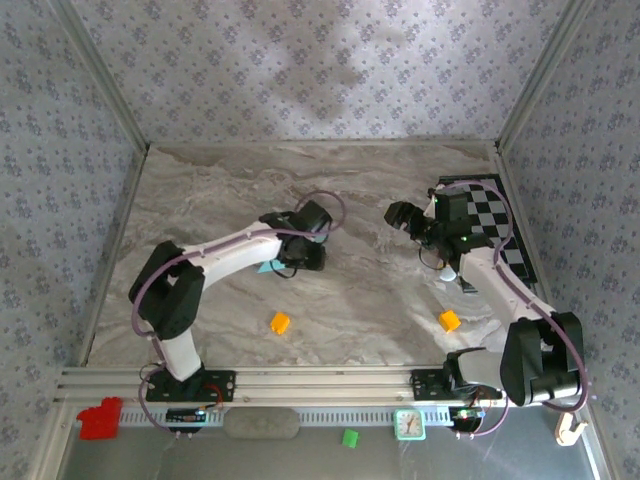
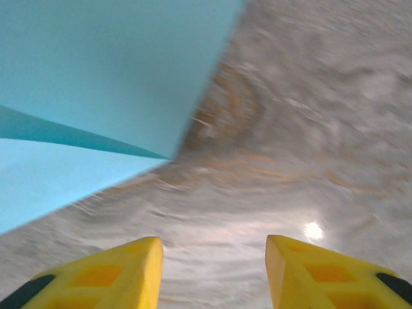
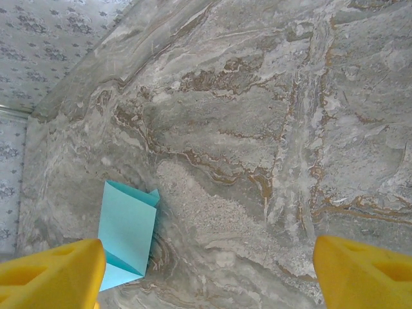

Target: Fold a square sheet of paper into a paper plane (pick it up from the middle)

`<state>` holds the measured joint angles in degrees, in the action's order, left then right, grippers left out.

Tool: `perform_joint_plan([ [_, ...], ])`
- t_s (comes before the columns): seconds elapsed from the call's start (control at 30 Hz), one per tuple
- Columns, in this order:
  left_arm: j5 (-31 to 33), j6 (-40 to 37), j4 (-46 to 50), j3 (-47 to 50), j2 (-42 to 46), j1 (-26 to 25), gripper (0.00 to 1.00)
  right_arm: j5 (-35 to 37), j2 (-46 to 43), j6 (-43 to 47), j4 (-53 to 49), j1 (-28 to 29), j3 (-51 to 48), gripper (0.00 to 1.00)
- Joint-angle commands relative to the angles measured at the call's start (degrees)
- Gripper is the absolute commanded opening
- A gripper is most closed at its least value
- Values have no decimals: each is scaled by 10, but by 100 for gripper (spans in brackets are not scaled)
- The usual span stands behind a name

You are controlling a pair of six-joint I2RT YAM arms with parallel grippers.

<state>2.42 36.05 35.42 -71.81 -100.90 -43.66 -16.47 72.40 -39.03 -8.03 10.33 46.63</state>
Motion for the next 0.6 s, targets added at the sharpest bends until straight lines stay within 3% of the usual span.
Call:
perform_joint_plan([
  [0.0,-60,-1,-56,34,7,60,50,-14,8,-13,10,9,-7,85],
  [0.2,-116,14,-106,32,-37,126,57,-15,16,-18,15,24,-7,85],
  [0.43,-112,32,-117,27,-80,135,58,-19,22,-18,15,38,-5,85],
  [0.57,-148,56,-141,45,-77,133,58,-20,27,-22,12,52,-4,84],
])
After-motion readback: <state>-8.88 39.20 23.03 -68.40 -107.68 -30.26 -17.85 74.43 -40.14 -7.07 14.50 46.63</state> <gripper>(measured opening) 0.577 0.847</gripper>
